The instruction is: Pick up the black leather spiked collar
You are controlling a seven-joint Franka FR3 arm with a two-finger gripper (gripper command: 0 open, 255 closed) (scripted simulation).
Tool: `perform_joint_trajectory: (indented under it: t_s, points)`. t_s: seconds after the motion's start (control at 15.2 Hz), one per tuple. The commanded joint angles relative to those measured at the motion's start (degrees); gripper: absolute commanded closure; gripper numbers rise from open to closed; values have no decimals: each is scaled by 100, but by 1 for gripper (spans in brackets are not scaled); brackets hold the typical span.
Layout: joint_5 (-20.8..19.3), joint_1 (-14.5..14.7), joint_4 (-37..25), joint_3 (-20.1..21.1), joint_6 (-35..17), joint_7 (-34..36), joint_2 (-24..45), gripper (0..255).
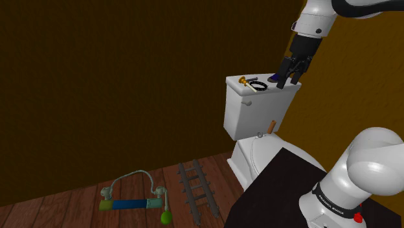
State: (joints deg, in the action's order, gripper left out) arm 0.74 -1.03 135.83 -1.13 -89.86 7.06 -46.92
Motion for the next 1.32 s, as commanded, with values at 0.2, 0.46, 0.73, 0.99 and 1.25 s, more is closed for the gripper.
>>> perform_joint_trajectory:
  t_s: [0.2, 0.46, 0.73, 0.99, 1.25]
  points:
    - [-239, -90, -35, -338, -270, -414, 331, 0]
    - [-501, -187, -186, -778, -634, -951, 865, 0]
    - [-676, -253, -453, -1204, -984, -1483, 1490, 0]
    - [-743, -288, -836, -1614, -1302, -2024, 2196, 0]
    - [-675, -312, -1335, -1998, -1566, -2590, 2977, 0]
